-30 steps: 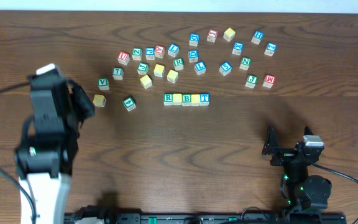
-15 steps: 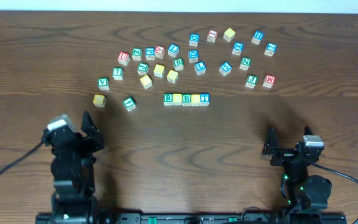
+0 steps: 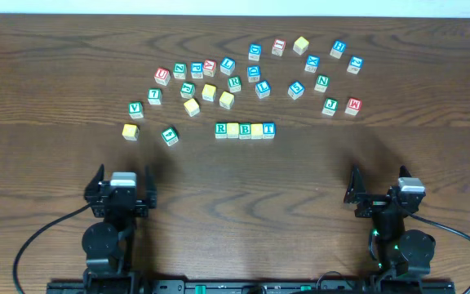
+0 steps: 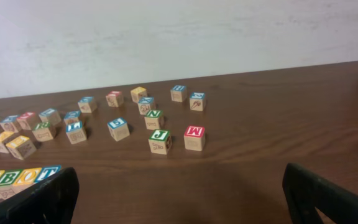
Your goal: Spell out ROBOT
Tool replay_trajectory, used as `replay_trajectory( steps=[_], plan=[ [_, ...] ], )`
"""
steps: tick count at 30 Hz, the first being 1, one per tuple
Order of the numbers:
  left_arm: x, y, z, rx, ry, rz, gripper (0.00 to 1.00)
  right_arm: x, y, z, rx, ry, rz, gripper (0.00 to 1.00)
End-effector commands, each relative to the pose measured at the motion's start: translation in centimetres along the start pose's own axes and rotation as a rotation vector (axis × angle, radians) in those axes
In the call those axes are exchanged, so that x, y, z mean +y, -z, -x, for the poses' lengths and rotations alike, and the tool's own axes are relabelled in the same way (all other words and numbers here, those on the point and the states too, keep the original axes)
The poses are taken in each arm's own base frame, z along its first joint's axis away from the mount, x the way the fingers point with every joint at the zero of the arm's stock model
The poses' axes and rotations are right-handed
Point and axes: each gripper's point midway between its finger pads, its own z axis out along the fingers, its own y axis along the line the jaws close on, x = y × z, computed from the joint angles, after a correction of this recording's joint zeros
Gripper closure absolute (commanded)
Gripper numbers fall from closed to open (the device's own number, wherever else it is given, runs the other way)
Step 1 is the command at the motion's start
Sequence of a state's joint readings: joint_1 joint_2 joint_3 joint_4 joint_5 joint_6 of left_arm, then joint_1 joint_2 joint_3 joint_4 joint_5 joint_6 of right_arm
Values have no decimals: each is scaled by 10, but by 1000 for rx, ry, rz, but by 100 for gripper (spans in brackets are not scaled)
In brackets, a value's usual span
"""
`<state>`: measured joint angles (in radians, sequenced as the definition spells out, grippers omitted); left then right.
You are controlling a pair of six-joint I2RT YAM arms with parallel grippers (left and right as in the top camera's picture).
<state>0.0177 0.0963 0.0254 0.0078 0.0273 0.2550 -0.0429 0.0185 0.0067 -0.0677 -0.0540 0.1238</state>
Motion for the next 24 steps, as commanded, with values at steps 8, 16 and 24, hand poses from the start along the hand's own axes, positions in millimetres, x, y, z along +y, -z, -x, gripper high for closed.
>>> replay_trajectory(
  steps=[8, 16, 24],
  plan=[
    [-3, 4, -8, 3, -93, -8, 2, -1, 0, -1, 2, 5, -1, 1],
    [-3, 4, -9, 5, -92, -11, 2, -1, 0, -1, 2, 5, -1, 1],
    [-3, 4, -9, 5, -92, -11, 2, -1, 0, -1, 2, 5, -1, 1]
  ],
)
